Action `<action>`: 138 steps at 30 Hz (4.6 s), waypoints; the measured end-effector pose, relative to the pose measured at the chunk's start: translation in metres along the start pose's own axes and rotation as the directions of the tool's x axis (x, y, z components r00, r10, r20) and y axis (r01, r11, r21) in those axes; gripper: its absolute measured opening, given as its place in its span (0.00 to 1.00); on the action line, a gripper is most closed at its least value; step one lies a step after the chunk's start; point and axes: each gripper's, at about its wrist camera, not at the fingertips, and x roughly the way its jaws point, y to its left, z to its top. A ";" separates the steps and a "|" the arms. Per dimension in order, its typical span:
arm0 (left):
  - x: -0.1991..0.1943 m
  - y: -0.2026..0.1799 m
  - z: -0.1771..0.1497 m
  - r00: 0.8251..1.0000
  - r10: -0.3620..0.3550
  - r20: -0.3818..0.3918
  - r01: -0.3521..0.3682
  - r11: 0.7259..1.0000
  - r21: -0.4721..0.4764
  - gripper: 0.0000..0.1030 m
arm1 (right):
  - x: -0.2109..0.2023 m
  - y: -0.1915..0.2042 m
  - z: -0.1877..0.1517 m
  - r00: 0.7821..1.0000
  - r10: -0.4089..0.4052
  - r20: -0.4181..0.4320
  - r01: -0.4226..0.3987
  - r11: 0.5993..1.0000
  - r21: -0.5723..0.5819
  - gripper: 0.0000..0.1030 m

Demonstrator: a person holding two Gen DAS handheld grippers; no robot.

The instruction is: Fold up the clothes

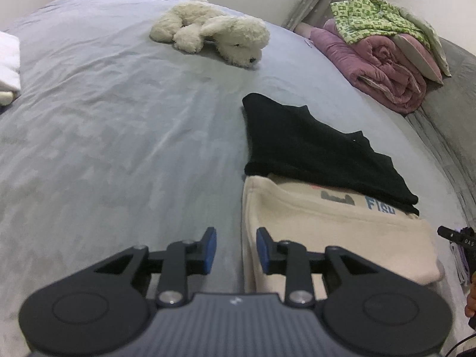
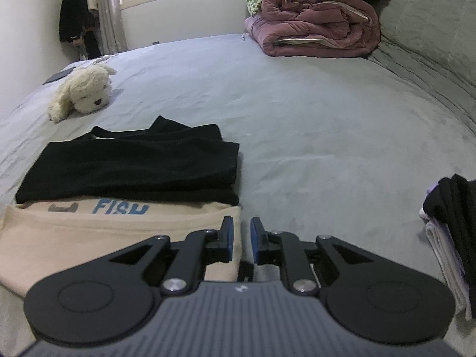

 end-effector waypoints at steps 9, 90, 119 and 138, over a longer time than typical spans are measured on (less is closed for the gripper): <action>-0.015 -0.008 -0.034 0.998 -0.052 -0.030 0.052 0.999 0.003 0.29 | -0.027 -0.005 -0.031 0.998 0.055 -0.031 -0.055 0.998 0.025 0.30; 0.014 -0.114 -0.065 0.998 0.033 0.052 -0.049 0.944 0.328 0.25 | -0.020 0.117 -0.056 0.954 0.285 -0.093 -0.300 0.900 -0.317 0.20; 0.016 -0.070 -0.055 0.997 0.076 0.032 -0.082 0.962 0.259 0.25 | -0.006 0.060 -0.047 0.985 0.111 -0.131 -0.136 0.969 -0.205 0.21; 0.009 -0.049 -0.050 0.997 0.056 0.045 -0.066 0.966 0.250 0.22 | -0.016 0.010 -0.050 0.991 0.039 -0.132 -0.059 0.987 -0.150 0.23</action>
